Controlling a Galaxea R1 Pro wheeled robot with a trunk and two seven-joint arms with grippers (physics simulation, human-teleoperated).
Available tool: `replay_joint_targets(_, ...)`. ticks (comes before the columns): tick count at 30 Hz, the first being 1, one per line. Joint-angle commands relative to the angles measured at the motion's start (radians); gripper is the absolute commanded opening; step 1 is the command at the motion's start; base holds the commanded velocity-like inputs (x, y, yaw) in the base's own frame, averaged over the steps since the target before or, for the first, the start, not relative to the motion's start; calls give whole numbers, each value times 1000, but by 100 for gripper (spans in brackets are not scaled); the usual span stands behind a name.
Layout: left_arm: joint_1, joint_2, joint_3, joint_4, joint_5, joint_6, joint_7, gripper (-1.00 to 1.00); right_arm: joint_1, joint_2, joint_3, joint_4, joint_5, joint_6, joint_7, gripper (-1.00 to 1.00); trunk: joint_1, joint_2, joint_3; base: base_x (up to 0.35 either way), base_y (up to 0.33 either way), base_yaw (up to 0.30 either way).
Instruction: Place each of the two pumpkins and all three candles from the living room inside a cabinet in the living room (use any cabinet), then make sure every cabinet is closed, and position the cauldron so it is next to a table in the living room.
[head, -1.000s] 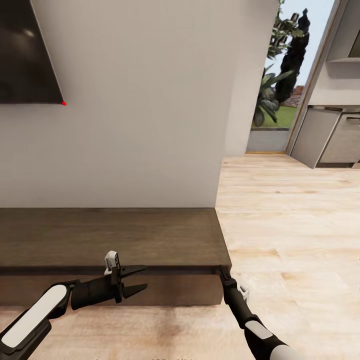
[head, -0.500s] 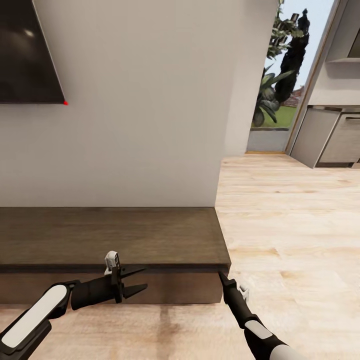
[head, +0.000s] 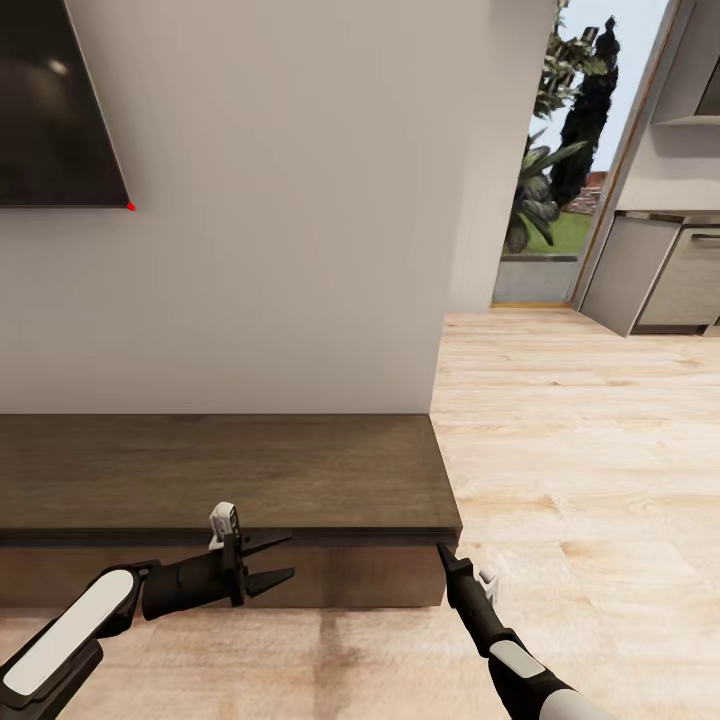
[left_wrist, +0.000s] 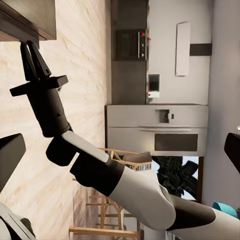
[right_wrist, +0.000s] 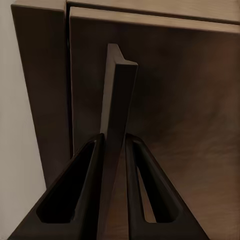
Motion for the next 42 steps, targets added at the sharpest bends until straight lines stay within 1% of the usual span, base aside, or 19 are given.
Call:
replay_joint_targets(1, -1, 1, -2, 1, -6, 0, -9, 100, 0, 0, -7, 1, -6, 7, 3, -100, 0, 0, -1, 0, 0, 0)
replay_joint_targets(12, -1, 0, -3, 1, -6, 0, -8, 100, 0, 0, -7, 1, -6, 7, 3, -100, 0, 0, -1, -112, 0, 0)
replay_joint_targets(30, -1, 0, -4, 1, -7, 0, -9, 100, 0, 0, -7, 1, -6, 7, 3, -100, 0, 0, -1, -303, 0, 0)
replay_joint_targets(42, -1, -1, -4, 1, -7, 0, -9, 100, 0, -1, -7, 1, -8, 9, 3, -100, 0, 0, -1, -180, 0, 0)
